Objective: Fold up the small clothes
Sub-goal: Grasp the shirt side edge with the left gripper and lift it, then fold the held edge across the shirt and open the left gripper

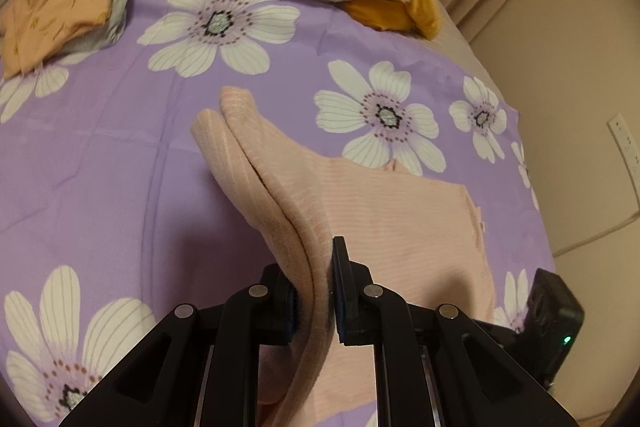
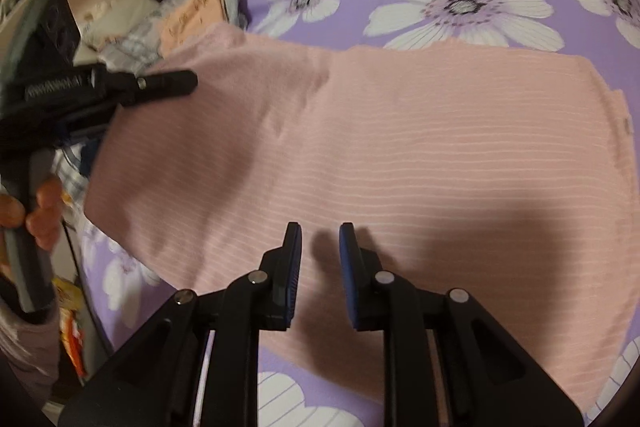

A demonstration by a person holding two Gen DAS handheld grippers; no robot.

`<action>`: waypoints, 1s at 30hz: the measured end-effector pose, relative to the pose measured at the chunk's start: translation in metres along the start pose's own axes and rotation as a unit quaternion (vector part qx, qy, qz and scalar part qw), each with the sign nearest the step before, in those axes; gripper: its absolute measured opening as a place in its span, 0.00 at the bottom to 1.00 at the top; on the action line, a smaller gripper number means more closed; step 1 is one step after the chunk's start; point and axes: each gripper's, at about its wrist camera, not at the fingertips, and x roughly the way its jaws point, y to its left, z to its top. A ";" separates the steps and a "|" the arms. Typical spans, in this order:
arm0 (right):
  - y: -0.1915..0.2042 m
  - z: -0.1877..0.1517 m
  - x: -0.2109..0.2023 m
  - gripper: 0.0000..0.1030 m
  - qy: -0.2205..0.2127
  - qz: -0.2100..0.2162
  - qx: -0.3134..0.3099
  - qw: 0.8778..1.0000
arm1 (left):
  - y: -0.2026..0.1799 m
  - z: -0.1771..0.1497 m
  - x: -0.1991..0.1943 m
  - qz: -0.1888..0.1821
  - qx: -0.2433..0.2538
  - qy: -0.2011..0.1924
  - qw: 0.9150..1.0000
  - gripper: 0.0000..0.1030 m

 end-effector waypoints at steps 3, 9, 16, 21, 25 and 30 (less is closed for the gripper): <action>-0.020 0.001 -0.019 0.28 -0.024 0.015 0.041 0.999 | -0.021 0.003 0.002 0.006 0.013 0.003 1.000 0.12; -0.063 -0.005 -0.048 0.42 -0.061 0.042 0.125 0.989 | -0.068 0.005 0.019 0.023 0.045 0.015 0.999 0.12; -0.116 -0.017 -0.079 0.48 -0.111 0.077 0.227 0.964 | -0.124 -0.003 0.060 0.035 0.086 0.047 0.995 0.12; -0.141 -0.029 -0.098 0.55 -0.139 0.088 0.270 0.949 | -0.151 -0.017 0.102 0.036 0.099 0.092 0.990 0.12; -0.150 -0.034 -0.105 0.58 -0.143 0.098 0.284 0.943 | -0.161 -0.029 0.120 0.004 0.092 0.138 0.986 0.12; -0.151 -0.030 -0.103 0.62 -0.141 0.114 0.291 0.940 | -0.161 -0.032 0.101 -0.019 0.094 0.136 0.986 0.12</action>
